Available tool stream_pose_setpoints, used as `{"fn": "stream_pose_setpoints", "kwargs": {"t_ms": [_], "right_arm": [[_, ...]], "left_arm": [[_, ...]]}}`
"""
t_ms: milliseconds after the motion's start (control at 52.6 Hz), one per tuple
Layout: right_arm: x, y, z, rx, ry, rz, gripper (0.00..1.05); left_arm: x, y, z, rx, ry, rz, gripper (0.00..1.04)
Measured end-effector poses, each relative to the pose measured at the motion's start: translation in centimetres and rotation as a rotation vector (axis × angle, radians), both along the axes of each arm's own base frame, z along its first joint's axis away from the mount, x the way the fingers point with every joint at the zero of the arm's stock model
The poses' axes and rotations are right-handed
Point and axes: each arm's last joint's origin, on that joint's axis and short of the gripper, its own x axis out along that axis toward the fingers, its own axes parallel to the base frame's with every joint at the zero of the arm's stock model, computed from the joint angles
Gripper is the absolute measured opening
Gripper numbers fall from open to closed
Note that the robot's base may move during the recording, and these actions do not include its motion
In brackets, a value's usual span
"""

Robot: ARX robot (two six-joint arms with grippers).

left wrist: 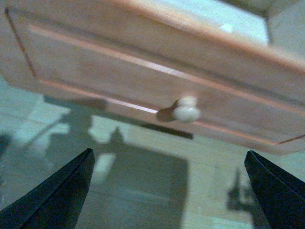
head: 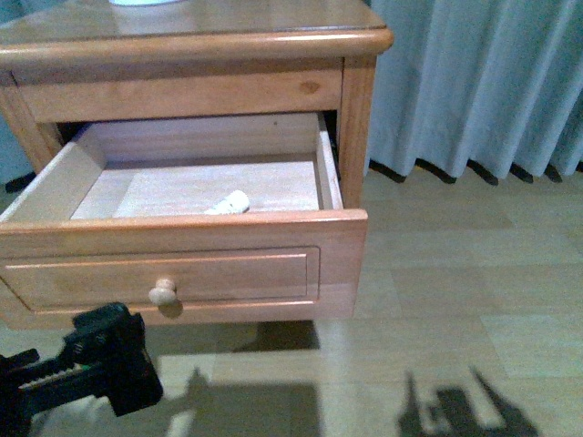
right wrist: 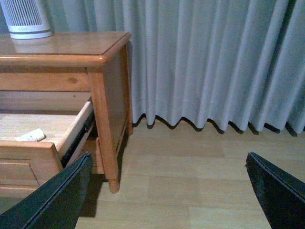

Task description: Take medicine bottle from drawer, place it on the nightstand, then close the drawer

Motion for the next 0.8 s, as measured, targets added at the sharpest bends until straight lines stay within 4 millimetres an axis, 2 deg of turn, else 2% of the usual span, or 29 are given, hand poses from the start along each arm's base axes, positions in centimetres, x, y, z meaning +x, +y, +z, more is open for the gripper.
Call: {"fn": "stream_pose_setpoints", "kwargs": {"t_ms": [152,209,247,285,342,418,495,590,761,799], "right_arm": [[0.0,0.0,0.0,0.000,0.000,0.000,0.98],[0.0,0.0,0.0,0.000,0.000,0.000,0.98],[0.0,0.0,0.0,0.000,0.000,0.000,0.98],[0.0,0.0,0.0,0.000,0.000,0.000,0.98],[0.0,0.0,0.0,0.000,0.000,0.000,0.98],[0.0,0.0,0.0,0.000,0.000,0.000,0.98],[0.0,0.0,0.0,0.000,0.000,0.000,0.98],[0.0,0.0,0.0,0.000,0.000,-0.006,0.98],[0.0,0.0,0.0,0.000,0.000,-0.005,0.98],[0.0,0.0,0.0,0.000,0.000,-0.004,0.98]], "left_arm": [[0.2,1.1,8.2,-0.032,-0.152,-0.005,0.98],[-0.5,1.3,12.0,-0.062,-0.223,-0.026,0.98],[-1.0,1.4,13.6,-0.058,-0.269,-0.031,0.97],[-2.0,1.5,15.2,0.008,-0.360,0.012,0.91],[-3.7,1.8,16.4,0.119,-0.414,0.055,0.81],[-5.7,2.6,16.6,0.211,-0.446,0.054,0.70],[-7.0,3.6,15.6,0.260,-0.485,0.051,0.55],[-7.3,4.6,12.5,0.310,-0.453,0.023,0.32],[-8.0,5.7,10.1,0.321,-0.453,0.031,0.03],[-8.1,5.9,9.8,0.324,-0.454,0.027,0.04]]}}
